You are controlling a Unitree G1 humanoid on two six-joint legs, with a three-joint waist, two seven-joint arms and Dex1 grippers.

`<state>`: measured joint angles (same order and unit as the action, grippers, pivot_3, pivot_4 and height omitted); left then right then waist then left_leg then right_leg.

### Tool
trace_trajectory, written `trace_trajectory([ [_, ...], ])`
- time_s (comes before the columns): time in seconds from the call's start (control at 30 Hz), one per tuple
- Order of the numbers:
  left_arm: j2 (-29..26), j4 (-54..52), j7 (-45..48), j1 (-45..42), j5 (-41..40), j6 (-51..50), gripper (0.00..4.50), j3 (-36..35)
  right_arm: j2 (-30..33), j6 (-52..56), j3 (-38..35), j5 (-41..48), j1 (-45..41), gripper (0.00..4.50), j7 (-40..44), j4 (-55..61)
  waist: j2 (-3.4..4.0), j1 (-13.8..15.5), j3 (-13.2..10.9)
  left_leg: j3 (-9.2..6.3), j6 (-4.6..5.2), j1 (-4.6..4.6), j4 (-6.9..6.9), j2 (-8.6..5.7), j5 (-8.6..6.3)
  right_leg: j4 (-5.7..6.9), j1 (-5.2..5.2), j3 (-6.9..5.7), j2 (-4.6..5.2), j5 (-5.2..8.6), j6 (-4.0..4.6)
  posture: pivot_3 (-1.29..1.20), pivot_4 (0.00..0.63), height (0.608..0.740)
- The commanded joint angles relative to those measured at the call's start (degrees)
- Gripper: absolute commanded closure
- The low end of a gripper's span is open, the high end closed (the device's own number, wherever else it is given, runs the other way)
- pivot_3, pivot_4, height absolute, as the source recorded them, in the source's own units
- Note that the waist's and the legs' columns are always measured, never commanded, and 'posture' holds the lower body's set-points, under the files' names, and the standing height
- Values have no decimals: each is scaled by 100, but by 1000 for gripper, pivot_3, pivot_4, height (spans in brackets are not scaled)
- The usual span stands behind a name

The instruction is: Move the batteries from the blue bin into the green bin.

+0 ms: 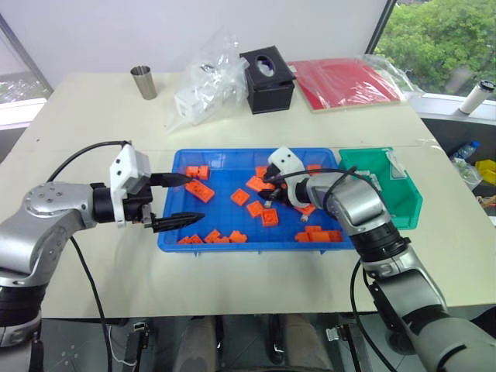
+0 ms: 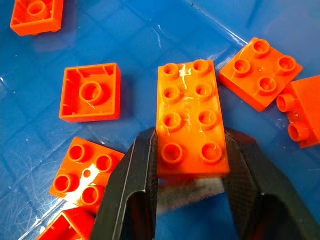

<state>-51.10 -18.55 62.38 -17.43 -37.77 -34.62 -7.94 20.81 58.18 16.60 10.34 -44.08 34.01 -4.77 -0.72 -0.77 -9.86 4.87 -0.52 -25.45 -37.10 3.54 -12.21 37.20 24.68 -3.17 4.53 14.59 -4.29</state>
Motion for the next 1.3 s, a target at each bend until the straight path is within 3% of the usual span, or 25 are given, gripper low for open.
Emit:
trace_trajectory([
  [0.03,-22,-60,58,-122,-60,72,0,-109,-89,-197,-62,49,-149,3290,61,325,0,-1,0,0,0,0,0,0,0,0,0,0,0,0,0,0,150,736],
  [0.27,102,0,188,-300,-34,127,0,73,-1055,-456,192,117,-632,3290,73,238,0,-41,0,0,0,1,4,7,0,5,4,1,-10,0,0,0,150,736],
  [0.33,161,14,204,-341,-3,145,0,124,-1241,-545,310,-25,-720,2235,14,33,0,-20,0,-2,0,1,5,7,0,8,5,0,-11,0,1,0,150,736],
  [0.37,191,26,212,-363,19,160,0,153,-1238,-621,408,-134,-767,2038,9,-39,-1,4,0,-2,0,0,4,7,0,7,5,0,-11,0,0,0,150,736],
  [0.47,249,59,216,-411,66,197,0,217,-1042,-653,459,-267,-850,532,57,-73,-2,34,1,-4,0,-2,-4,1,0,3,-3,-1,-1,0,1,0,150,736],
  [0.67,321,92,257,-460,94,244,0,276,288,-263,220,-137,-437,532,535,892,-4,32,1,-4,0,-3,-6,-6,0,-6,-7,0,9,1,2,0,150,736],
  [0.83,336,155,312,-475,133,300,0,312,1184,-862,317,-250,-159,532,1151,929,-2,-41,0,0,0,7,7,2,0,-1,-1,0,-5,1,1,0,150,736],
  [1.3,324,285,405,-667,206,352,0,337,1376,-1617,632,-527,406,532,1616,595,-3,14,-1,-2,0,2,-3,2,0,-1,-2,0,-6,1,1,0,150,736],
])
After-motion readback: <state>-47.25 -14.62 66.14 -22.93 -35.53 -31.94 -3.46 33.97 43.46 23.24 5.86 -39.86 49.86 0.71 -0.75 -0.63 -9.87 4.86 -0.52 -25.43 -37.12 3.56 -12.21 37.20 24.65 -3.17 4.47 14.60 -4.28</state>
